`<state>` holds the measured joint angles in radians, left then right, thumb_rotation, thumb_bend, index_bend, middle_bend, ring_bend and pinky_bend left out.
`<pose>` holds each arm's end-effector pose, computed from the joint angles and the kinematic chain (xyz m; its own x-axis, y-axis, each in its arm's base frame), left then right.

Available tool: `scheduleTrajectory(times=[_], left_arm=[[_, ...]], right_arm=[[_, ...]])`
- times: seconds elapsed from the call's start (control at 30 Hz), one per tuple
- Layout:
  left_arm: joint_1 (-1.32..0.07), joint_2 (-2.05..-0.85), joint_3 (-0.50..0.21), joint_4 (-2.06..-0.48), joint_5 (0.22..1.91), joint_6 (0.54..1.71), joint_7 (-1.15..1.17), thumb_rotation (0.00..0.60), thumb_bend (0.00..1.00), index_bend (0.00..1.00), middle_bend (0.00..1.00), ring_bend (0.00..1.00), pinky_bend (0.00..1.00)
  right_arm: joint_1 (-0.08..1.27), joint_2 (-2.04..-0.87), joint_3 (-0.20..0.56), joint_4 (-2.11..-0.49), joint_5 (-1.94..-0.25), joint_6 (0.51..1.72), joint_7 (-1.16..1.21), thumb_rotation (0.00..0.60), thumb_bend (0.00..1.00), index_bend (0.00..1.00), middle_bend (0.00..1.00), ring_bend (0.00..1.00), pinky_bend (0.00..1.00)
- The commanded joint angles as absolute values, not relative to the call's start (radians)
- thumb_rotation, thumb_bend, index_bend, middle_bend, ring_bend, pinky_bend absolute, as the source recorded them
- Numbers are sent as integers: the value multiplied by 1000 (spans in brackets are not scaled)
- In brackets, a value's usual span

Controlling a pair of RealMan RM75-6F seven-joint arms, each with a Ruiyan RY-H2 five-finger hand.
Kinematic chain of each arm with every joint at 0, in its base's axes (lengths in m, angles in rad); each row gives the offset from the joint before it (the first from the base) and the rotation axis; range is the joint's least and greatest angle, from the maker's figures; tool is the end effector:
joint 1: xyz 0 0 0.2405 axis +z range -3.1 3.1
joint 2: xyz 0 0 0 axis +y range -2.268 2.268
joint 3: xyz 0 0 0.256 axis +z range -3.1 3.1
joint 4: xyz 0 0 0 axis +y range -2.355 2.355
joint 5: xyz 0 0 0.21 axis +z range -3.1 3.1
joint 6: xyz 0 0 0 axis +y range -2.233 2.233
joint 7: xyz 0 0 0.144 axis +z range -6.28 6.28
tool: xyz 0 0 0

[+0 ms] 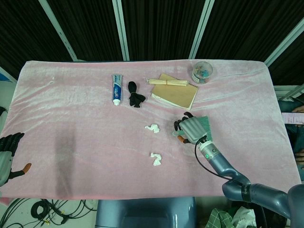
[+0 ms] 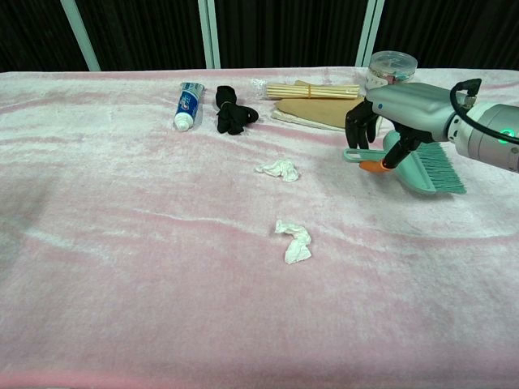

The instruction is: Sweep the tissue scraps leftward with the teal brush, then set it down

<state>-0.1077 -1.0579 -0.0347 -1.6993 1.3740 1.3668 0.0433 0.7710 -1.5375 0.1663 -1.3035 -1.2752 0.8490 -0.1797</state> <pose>-0.3182 0.1818 0.1590 0.3892 0.1321 0.9116 0.9117 0.0862 -0.4018 -0.1653 -0.3688 -0.0121 0.5271 -0.2491 0.8125 -0.8047 -0.4537 0.3830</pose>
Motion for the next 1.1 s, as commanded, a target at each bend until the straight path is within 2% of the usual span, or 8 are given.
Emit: scheduleTrajectory(times=[0.03,0.17,0.23,0.3,0.4,0.57,0.77,1.1], left_arm=[[-108,-1058,-35,-1699,1374,1366,43,600,254,34,54,37,44],[-108,-1058,-34,-1699,1374,1365,43,600,255,34,54,36,44],[-109,-1058,-35,-1699,1374,1365,43,600,255,34,54,36,44],[-109,-1058,-34,-1698,1374,1365,44,600,255,34,54,36,44],[-108,-1058,-35,-1698,1374,1367,45,600,255,34,54,36,44],[-108,-1060,-36,-1695,1375,1370,49,600,255,34,54,37,44],[-108,-1063,-36,-1693,1376,1373,54,600,255,34,54,36,44],[-103,-1070,-40,-1689,1381,1392,64,600,255,34,54,37,44]], right_arm=[[785,-1531,168,-1346,-1175,797,-259,600,414,825,736,421,170],[799,-1515,174,-1397,-1068,769,-331,600,328,751,686,413,152],[803,-1507,176,-1433,-1020,757,-344,600,271,698,615,400,150],[812,-1490,178,-1466,-973,736,-353,600,226,622,548,389,150],[828,-1469,181,-1508,-911,713,-355,600,168,461,404,318,150],[832,-1457,182,-1535,-895,755,-360,600,98,235,207,203,131],[808,-1392,190,-1580,-917,819,-339,600,77,189,158,181,119],[652,-1257,159,-1606,-1159,1131,-295,600,77,187,161,181,119]])
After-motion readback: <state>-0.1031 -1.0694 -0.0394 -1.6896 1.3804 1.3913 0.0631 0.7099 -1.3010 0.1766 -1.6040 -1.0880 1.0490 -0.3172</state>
